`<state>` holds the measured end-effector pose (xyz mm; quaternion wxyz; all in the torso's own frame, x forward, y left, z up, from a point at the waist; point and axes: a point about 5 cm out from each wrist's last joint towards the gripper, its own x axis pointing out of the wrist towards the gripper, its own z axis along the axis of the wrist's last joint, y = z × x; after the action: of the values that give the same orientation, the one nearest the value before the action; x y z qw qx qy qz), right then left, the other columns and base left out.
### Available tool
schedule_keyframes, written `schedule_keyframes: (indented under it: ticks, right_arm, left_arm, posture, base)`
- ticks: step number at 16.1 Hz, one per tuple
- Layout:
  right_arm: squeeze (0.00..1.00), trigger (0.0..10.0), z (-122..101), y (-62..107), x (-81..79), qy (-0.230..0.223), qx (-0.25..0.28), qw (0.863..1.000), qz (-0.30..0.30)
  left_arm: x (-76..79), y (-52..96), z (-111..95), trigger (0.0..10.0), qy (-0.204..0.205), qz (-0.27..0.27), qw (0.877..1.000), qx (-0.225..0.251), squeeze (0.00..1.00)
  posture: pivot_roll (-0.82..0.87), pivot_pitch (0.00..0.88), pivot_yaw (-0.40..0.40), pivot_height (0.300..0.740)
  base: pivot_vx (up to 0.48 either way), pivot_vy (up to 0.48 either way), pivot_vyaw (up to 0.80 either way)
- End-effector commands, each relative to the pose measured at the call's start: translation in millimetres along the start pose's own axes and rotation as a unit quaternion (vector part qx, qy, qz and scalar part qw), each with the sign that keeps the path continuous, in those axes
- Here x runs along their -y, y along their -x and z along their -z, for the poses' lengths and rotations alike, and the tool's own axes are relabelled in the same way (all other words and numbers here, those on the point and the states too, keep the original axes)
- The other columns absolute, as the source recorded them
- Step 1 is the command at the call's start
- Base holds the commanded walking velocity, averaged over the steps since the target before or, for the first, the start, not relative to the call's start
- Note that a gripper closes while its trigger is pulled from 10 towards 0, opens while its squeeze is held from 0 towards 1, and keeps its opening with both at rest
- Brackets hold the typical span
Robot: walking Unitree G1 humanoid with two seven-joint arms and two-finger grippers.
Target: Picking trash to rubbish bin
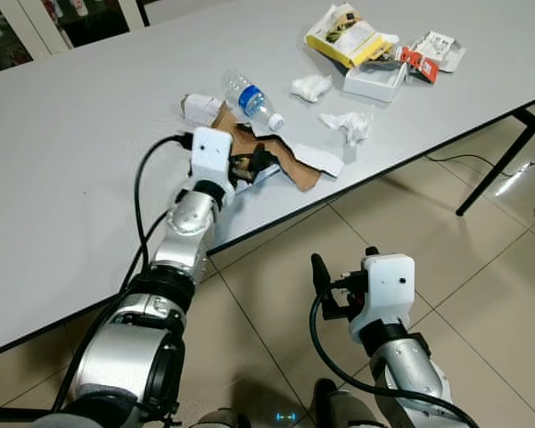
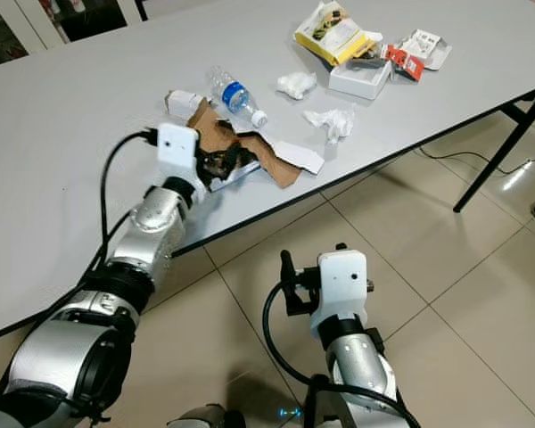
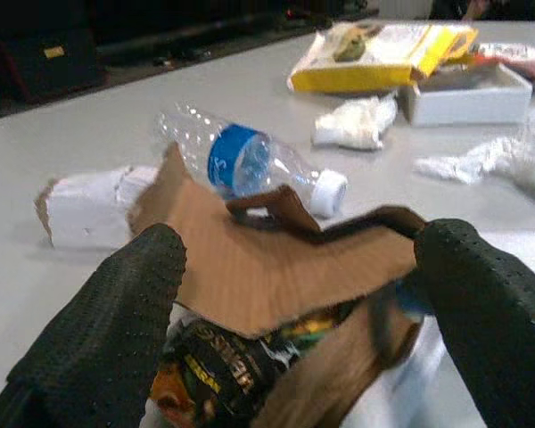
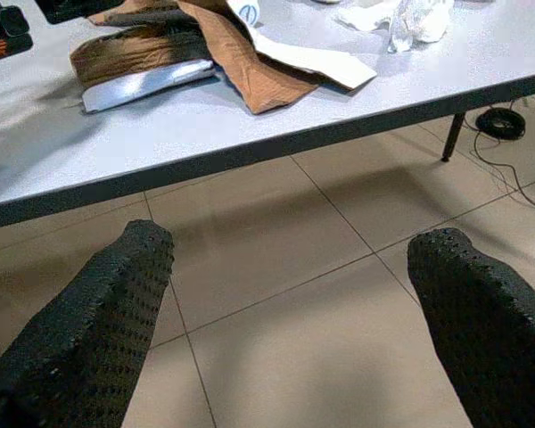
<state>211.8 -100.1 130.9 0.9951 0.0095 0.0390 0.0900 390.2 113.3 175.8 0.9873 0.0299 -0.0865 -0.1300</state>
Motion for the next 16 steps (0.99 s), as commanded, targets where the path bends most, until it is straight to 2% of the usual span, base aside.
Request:
schedule_keyframes:
  ticks: [1, 4, 7, 13, 16]
  right_arm:
    - [0.00, 10.0, 0, 0.3, -2.7, -0.004, 0.000, 1.000, -0.010]
    - [0.00, 10.0, 0, -1.1, -3.4, -0.001, 0.002, 1.000, -0.017]
    - [0.00, 10.0, -1, -0.6, -5.2, 0.002, 0.003, 1.000, -0.029]
    - [0.00, 10.0, -4, 2.1, -9.8, -0.012, 0.012, 0.999, -0.050]
    - [0.00, 10.0, -7, 3.8, -10.3, -0.036, 0.019, 0.996, -0.077]
  left_arm:
    - [-8.0, 4.3, 5, 10.0, 0.013, -0.012, 1.000, -0.011, 0.00]
    - [-17.1, 5.3, 13, 10.0, 0.041, -0.035, 0.998, -0.044, 0.00]
    - [-18.6, 5.8, 22, 10.0, 0.074, -0.050, 0.993, -0.080, 0.00]
    - [-23.0, 2.6, 22, 10.0, 0.115, -0.061, 0.987, -0.095, 0.00]
    - [-20.6, -1.7, 17, 10.0, 0.137, -0.063, 0.985, -0.087, 0.00]
  posture:
    - [0.03, 0.211, 0.089, 0.740]
    - [0.03, 0.210, 0.087, 0.740]
    - [0.03, 0.211, 0.083, 0.740]
    - [0.02, 0.213, 0.087, 0.740]
    - [0.01, 0.211, 0.088, 0.740]
  base:
    - [0.000, 0.000, 0.00]
    - [0.000, 0.000, 0.00]
    - [0.000, 0.000, 0.00]
    - [0.000, 0.000, 0.00]
    - [0.000, 0.000, 0.00]
